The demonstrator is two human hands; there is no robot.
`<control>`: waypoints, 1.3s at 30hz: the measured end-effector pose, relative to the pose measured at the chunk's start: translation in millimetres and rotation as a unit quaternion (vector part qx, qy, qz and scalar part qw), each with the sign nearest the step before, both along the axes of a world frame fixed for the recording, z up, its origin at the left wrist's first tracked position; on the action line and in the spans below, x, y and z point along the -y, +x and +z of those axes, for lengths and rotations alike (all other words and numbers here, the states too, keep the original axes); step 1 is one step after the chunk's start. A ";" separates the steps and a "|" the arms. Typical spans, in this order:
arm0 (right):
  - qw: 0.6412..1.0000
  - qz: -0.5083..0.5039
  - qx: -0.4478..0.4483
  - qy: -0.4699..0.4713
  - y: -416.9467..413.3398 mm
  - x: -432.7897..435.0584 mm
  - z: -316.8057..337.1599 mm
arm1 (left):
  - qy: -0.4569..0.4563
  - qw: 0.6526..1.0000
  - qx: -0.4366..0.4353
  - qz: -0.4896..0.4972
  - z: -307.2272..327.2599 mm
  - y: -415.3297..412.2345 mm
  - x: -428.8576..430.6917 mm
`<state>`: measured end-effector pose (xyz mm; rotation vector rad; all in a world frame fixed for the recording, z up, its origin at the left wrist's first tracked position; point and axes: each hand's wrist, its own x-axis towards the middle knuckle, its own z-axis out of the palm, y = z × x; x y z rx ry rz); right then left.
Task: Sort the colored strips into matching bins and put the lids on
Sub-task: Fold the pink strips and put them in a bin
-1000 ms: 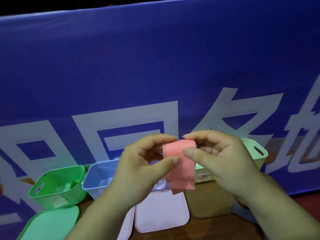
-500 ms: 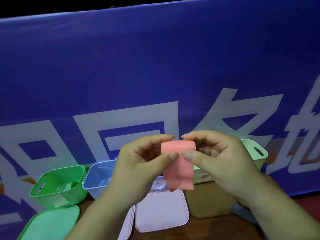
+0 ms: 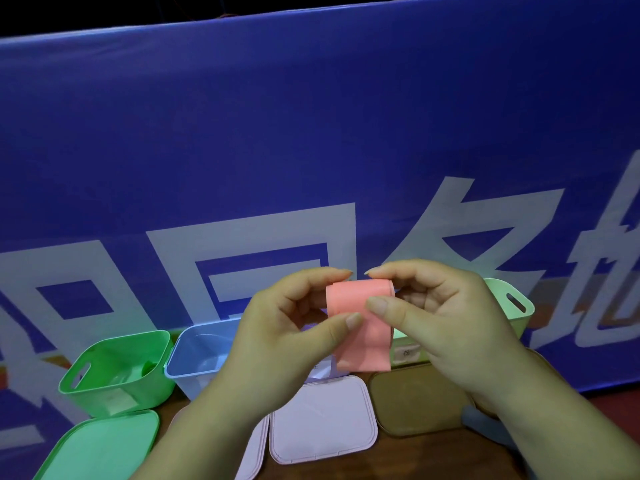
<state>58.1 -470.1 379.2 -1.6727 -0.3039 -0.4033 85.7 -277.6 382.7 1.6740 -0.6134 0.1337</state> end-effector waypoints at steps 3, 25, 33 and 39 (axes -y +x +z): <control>1.000 0.003 -0.007 0.009 -0.3 0.5 0.6 | 0.011 0.999 0.046 0.011 -1.2 -0.3 -1.0; 1.000 0.016 -0.007 -0.004 -4.4 -2.2 -1.8 | -0.029 0.999 -0.012 0.013 2.6 -4.7 1.9; 1.000 0.012 -0.015 0.008 -2.6 -0.6 -0.7 | 0.016 0.999 0.041 0.002 -1.7 -3.2 -2.5; 0.999 0.017 -0.023 0.015 -2.2 0.1 1.3 | 0.032 0.995 0.094 0.013 -0.3 -2.8 -2.1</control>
